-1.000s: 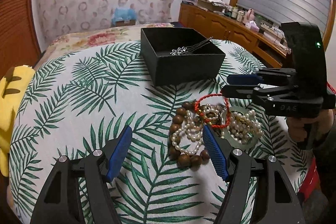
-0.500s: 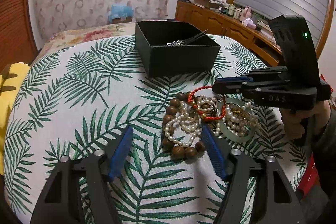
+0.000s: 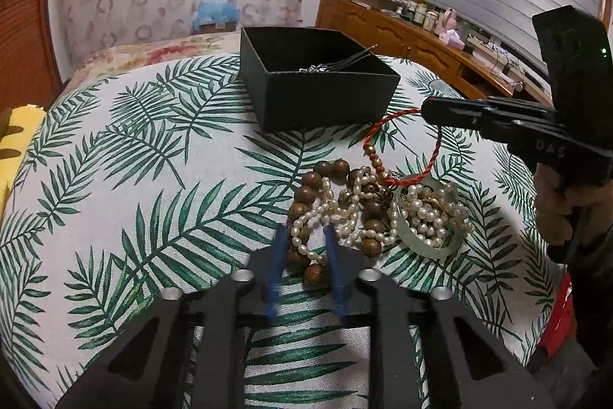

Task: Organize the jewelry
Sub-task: 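Grasp the wooden bead bracelet with the left tool while the right grasps the red string bracelet, then lift both bracelets and carry them over the black box with both tools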

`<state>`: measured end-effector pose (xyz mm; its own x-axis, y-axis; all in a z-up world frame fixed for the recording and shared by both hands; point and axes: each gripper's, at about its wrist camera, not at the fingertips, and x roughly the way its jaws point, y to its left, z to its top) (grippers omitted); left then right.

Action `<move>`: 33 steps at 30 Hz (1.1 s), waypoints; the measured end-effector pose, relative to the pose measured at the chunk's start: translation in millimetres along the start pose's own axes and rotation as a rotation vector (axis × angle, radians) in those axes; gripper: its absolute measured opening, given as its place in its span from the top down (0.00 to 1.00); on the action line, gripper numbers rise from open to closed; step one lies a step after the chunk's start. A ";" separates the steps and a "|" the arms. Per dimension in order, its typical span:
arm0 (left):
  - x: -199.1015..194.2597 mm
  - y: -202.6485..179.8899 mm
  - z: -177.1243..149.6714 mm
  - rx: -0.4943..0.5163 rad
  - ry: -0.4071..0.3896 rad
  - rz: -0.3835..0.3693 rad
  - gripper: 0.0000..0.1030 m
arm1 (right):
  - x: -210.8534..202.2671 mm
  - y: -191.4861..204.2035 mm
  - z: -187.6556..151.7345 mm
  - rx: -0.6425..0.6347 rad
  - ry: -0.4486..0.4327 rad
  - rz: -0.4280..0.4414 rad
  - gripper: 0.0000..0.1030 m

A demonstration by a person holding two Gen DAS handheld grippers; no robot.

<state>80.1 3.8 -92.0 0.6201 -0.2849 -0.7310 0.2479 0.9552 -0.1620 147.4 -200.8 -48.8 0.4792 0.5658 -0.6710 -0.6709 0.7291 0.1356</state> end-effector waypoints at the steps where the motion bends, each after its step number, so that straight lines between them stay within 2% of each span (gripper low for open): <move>1: -0.5 0.2 0.2 0.001 -0.004 0.003 0.93 | -0.3 -1.3 -0.6 0.000 0.000 -0.004 0.91; 3: -2.6 -0.3 1.4 0.004 -0.017 0.004 0.96 | 0.2 -1.7 -1.5 0.002 0.000 -0.009 0.91; 9: -21.5 -10.2 9.1 0.030 -0.079 0.009 0.96 | -0.9 -2.6 -1.0 0.002 -0.005 -0.017 0.91; 23: -73.0 -28.5 59.4 0.109 -0.232 0.012 0.96 | -34.5 3.4 29.0 -0.035 -0.073 -0.050 0.91; 33: -93.5 -31.0 94.8 0.134 -0.305 0.024 0.96 | -43.8 8.4 48.8 -0.062 -0.105 -0.057 0.91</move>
<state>85.0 -6.8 44.2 0.8164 -0.2924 -0.4980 0.3135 0.9486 -0.0430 148.4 -200.7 17.3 0.5722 0.5634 -0.5960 -0.6729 0.7380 0.0517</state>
